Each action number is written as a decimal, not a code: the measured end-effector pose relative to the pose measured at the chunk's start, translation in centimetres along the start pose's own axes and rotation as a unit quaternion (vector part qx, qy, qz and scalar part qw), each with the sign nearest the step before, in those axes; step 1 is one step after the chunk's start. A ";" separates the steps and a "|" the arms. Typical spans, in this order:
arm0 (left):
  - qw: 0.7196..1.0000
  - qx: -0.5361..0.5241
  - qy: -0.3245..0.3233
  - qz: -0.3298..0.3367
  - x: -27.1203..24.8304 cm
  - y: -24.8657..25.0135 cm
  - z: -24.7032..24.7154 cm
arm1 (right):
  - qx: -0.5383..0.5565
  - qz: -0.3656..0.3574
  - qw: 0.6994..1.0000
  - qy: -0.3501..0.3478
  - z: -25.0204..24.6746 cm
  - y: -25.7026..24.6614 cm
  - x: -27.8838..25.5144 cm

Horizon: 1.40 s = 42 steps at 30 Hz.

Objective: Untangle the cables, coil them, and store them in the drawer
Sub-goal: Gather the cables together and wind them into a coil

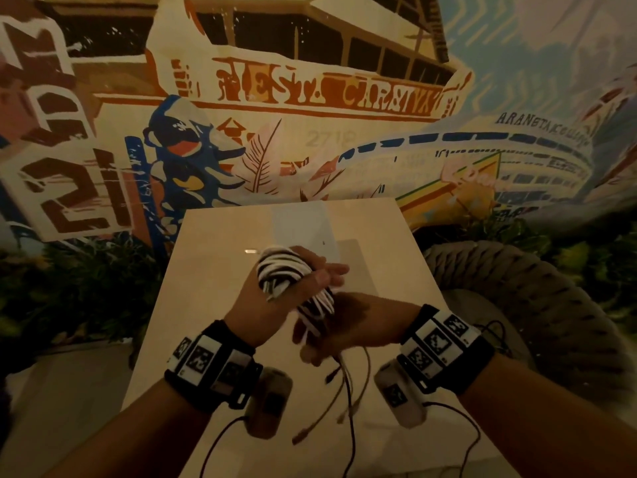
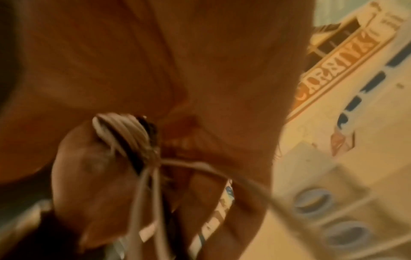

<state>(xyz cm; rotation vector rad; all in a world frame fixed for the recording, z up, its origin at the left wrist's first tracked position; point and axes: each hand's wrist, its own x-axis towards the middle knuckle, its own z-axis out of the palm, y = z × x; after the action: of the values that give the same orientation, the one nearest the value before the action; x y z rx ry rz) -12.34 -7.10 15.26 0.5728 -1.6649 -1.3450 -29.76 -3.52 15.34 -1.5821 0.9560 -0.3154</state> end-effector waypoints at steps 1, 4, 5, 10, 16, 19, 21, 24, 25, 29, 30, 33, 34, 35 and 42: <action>1.000 -0.017 0.027 0.000 0.3 0.2 -0.3 | -0.033 0.018 0.999 -0.008 0.2 0.7 0.0; 0.996 -0.045 0.080 -0.012 0.8 0.5 -1.5 | 0.019 0.049 0.998 0.043 0.5 2.7 -0.6; 0.996 -0.027 0.079 -0.016 0.8 0.1 -2.0 | 0.038 0.057 0.996 0.061 0.3 2.9 -0.7; 0.986 0.168 -0.009 -0.007 0.3 -0.6 -2.0 | 0.082 0.086 0.991 0.065 -1.2 2.2 -1.6; 0.926 0.357 -0.119 0.016 0.4 -0.1 -1.2 | 0.113 0.102 0.984 0.094 -1.3 2.1 -1.5; 0.834 0.515 -0.188 0.058 0.5 0.5 -1.2 | 0.185 0.119 0.971 0.098 -1.1 2.1 -1.4; 0.819 0.537 -0.195 0.047 0.6 1.2 -0.7 | 0.215 0.131 0.962 0.104 -1.1 1.9 -1.2; 0.800 0.566 -0.200 0.027 0.4 1.2 0.1 | 0.236 0.148 0.954 0.113 -1.3 1.5 -1.1; 0.776 0.587 -0.231 -0.003 0.4 1.5 0.4 | 0.232 0.154 0.954 0.112 -1.3 1.2 -1.2; 0.739 0.629 -0.242 0.020 -0.4 1.2 1.0 | 0.162 0.141 0.974 0.073 -0.9 0.4 -1.3; 0.738 0.631 -0.240 0.015 -0.5 0.8 1.0 | 0.120 0.129 0.982 0.063 -0.7 0.3 -1.2; 0.708 0.653 -0.260 -0.068 -0.7 0.3 1.3 | 0.015 0.126 0.991 0.035 -0.8 -0.1 -1.2; 0.701 0.660 -0.258 -0.081 -0.7 0.3 1.7 | 0.004 0.134 0.991 0.024 -1.1 -0.1 -1.2; 0.690 0.672 -0.255 -0.084 -0.7 0.4 2.2 | 0.000 0.140 0.990 0.010 -1.3 -0.3 -1.3; 0.646 0.714 -0.266 -0.040 -1.2 -0.2 3.2 | -0.047 0.181 0.981 -0.057 -1.3 -1.1 -0.8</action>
<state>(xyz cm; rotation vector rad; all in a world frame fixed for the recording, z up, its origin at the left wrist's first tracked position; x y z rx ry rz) -14.53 -4.52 14.60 1.1608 -3.0802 0.1647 -30.74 -3.92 16.89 -1.4592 1.1583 0.0748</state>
